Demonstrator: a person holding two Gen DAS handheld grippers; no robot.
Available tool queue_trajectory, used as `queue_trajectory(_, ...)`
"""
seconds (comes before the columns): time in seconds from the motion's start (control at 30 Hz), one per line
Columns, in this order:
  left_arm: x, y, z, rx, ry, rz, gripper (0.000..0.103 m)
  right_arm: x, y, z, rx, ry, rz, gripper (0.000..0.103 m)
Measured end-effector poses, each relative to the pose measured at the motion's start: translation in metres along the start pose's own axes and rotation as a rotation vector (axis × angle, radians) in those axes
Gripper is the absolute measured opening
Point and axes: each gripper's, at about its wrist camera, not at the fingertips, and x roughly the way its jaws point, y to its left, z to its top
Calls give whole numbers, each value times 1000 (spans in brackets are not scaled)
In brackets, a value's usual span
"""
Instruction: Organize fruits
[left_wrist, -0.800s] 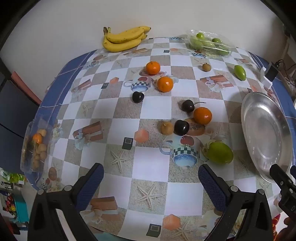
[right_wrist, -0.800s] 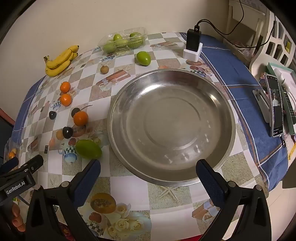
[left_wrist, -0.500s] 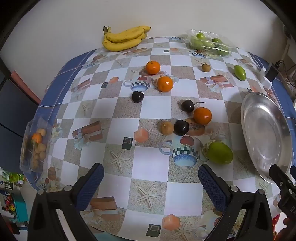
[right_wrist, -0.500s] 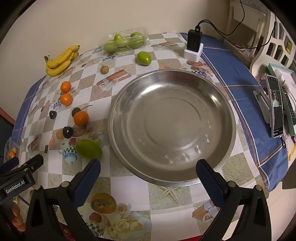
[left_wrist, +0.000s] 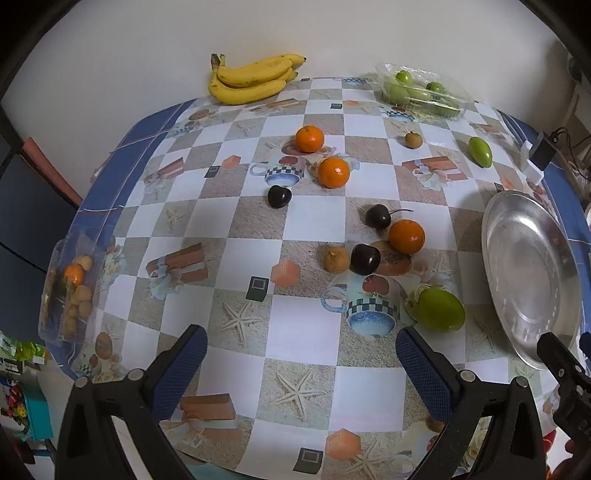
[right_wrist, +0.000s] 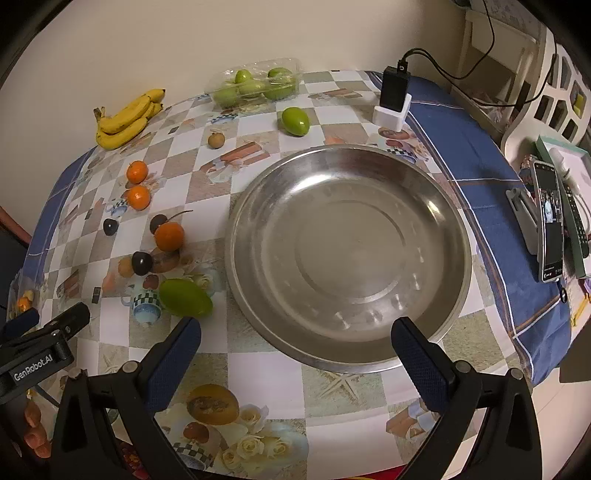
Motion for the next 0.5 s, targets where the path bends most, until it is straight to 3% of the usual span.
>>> queue_trajectory(0.5,-2,-1,-1,1,-6,-10,103,3,4,-3,-14,-1,4,103)
